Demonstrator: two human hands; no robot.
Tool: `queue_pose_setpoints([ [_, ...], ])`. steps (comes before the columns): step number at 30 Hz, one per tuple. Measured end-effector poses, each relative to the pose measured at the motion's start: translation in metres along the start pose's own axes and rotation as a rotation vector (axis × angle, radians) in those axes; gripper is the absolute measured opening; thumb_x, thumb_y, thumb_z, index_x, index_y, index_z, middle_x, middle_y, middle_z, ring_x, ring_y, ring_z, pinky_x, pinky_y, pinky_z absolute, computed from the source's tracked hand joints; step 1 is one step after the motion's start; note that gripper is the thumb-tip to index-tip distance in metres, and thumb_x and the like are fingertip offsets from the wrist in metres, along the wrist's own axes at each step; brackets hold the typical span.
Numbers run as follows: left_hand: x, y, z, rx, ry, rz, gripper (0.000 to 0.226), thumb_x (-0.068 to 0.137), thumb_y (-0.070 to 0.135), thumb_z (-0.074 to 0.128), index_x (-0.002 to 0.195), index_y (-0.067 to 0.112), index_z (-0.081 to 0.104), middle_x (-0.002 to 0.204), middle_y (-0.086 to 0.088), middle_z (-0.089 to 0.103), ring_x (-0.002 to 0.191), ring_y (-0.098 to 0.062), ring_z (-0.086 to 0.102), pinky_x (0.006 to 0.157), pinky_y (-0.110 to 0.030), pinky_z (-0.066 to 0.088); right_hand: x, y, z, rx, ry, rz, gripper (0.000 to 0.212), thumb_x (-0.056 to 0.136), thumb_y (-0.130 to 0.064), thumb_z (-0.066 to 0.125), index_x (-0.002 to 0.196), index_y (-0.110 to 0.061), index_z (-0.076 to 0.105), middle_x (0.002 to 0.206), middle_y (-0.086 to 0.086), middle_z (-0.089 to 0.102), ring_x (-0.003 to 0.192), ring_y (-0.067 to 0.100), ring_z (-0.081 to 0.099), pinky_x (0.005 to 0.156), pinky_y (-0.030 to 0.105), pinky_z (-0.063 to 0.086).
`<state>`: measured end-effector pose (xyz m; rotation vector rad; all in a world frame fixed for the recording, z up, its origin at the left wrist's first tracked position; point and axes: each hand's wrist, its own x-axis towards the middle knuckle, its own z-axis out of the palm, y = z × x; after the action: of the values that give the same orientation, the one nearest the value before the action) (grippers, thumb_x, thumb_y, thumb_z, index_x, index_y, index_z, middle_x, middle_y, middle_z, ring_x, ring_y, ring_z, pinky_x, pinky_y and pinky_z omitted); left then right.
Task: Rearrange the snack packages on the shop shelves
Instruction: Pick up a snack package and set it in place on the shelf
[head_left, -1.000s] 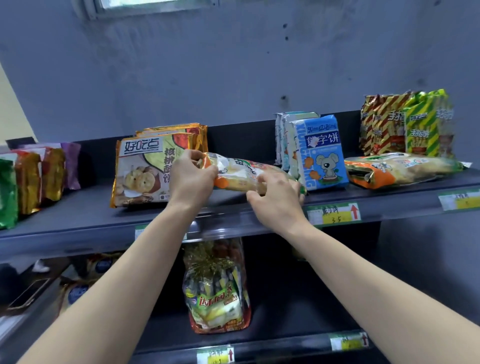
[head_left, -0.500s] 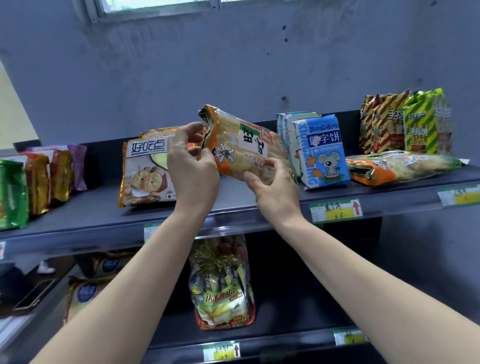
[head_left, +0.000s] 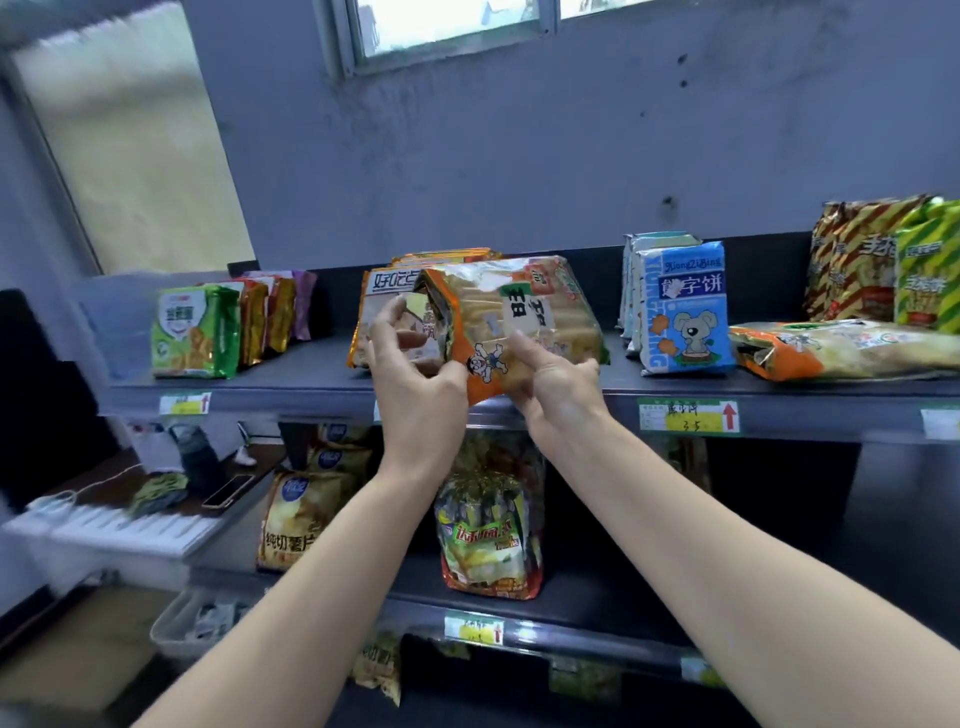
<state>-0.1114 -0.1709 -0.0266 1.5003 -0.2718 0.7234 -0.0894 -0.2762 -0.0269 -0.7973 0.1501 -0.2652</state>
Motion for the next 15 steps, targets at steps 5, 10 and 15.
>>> queue_pose_setpoints([
  [5, -0.031, 0.008, -0.014, 0.012, 0.008, -0.091, 0.055, 0.079, 0.005, 0.059, 0.121, 0.034, 0.039, 0.125, -0.003, 0.048, 0.089, -0.006, 0.058, 0.065, -0.014, 0.050, -0.022, -0.003, -0.021, -0.130, -0.011, -0.033, 0.109, 0.075, 0.003, 0.073, 0.149, -0.029, 0.000, 0.138, 0.013, 0.046, 0.117, 0.030, 0.055, 0.102, 0.052, 0.043],
  [10, -0.058, 0.019, -0.016, -0.012, 0.081, -0.090, 0.048, 0.083, 0.002, 0.059, 0.120, 0.027, 0.042, 0.104, 0.008, 0.055, 0.080, -0.005, 0.058, 0.052, -0.010, 0.046, -0.052, -0.006, -0.050, -0.153, -0.085, -0.012, 0.103, 0.078, 0.008, 0.067, 0.148, -0.029, 0.001, 0.134, 0.012, 0.049, 0.111, 0.026, 0.060, 0.085, 0.040, 0.055],
  [15, -0.077, 0.032, -0.020, -0.028, 0.108, -0.021, 0.039, 0.081, -0.006, 0.056, 0.099, 0.029, 0.054, 0.094, 0.010, 0.064, 0.068, 0.010, 0.060, 0.055, -0.009, 0.047, -0.074, -0.007, -0.085, -0.279, -0.025, -0.016, 0.081, 0.082, -0.012, 0.071, 0.140, -0.028, 0.017, 0.120, 0.009, 0.057, 0.093, 0.023, 0.062, 0.065, 0.027, 0.051],
])
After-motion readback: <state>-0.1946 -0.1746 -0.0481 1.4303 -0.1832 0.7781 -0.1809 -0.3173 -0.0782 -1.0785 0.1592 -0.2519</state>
